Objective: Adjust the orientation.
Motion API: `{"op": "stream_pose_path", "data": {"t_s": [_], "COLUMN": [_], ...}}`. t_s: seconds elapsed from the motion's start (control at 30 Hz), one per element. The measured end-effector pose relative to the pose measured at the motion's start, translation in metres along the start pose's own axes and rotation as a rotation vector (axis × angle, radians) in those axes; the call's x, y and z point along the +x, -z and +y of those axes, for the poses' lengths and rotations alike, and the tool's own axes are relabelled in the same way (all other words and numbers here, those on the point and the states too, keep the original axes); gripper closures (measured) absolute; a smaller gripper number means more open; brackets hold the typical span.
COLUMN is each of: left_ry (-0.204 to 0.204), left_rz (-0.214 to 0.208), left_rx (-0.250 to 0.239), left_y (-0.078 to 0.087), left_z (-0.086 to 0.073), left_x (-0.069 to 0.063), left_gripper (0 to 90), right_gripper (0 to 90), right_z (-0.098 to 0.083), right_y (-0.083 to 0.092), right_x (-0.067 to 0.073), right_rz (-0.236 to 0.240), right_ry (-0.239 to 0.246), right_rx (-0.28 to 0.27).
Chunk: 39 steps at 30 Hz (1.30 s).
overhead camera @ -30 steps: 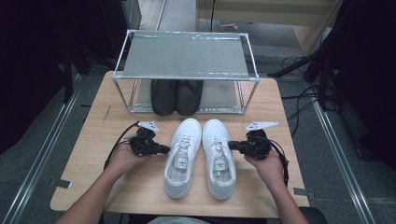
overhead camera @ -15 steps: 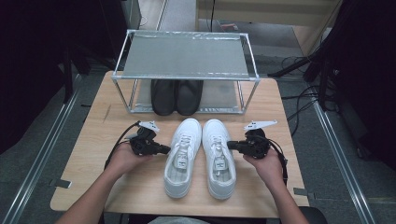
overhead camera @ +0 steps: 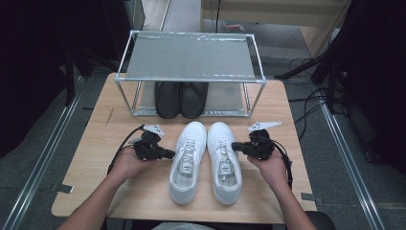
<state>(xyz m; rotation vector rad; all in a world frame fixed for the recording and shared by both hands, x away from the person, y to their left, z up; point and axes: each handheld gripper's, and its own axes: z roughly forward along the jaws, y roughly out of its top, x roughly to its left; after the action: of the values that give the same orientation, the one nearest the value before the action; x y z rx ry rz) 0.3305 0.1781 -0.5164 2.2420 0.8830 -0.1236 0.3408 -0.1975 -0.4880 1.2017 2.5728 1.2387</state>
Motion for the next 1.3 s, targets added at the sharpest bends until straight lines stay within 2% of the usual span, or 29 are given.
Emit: {"op": "stream_pose_path", "data": {"t_s": [0.1, 0.23, 0.33, 0.57, 0.7, 0.8, 0.87, 1.07, 1.2, 1.3], "left_ry": [0.000, 0.019, 0.016, -0.025, -0.030, -0.015, -0.016, -0.010, -0.019, 0.007], "left_rz": [0.010, 0.024, 0.006, 0.002, -0.001, -0.013, 0.005, 0.005, 0.033, 0.016], "left_rx": [0.002, 0.010, 0.012, 0.027, 0.025, 0.010, 0.010, 0.001, -0.001, -0.010], "left_y": [0.000, 0.000, -0.001, -0.004, -0.005, -0.007, -0.008, -0.009, -0.010, -0.012], "left_z": [0.000, 0.001, 0.000, -0.001, -0.002, -0.004, -0.004, -0.006, -0.006, -0.008], "left_x": [-0.003, -0.006, -0.008, -0.018, -0.021, -0.024, -0.027, -0.030, -0.037, -0.038], "left_gripper": [90.0, 90.0, 90.0, 90.0, 90.0, 90.0, 90.0, 90.0, 90.0, 90.0], "right_gripper": [90.0, 90.0, 90.0, 90.0, 90.0, 90.0, 90.0, 90.0, 90.0, 90.0], "right_z": [0.001, 0.002, 0.003, 0.004, 0.004, 0.005, 0.005, 0.007, 0.011, 0.015], "right_y": [-0.001, -0.001, -0.002, -0.005, -0.007, -0.008, -0.009, -0.010, -0.012, -0.016], "right_x": [-0.001, -0.002, -0.002, -0.001, -0.002, -0.002, -0.002, -0.001, -0.002, -0.005], "right_rz": [0.008, 0.016, 0.013, 0.019, 0.027, 0.036, 0.031, 0.018, 0.004, 0.013], "right_ry": [-0.001, 0.000, 0.008, -0.003, -0.002, -0.014, -0.018, 0.007, 0.007, -0.001], "right_rx": [0.003, 0.006, 0.008, 0.006, 0.005, 0.009, 0.006, 0.011, 0.002, -0.012]}}
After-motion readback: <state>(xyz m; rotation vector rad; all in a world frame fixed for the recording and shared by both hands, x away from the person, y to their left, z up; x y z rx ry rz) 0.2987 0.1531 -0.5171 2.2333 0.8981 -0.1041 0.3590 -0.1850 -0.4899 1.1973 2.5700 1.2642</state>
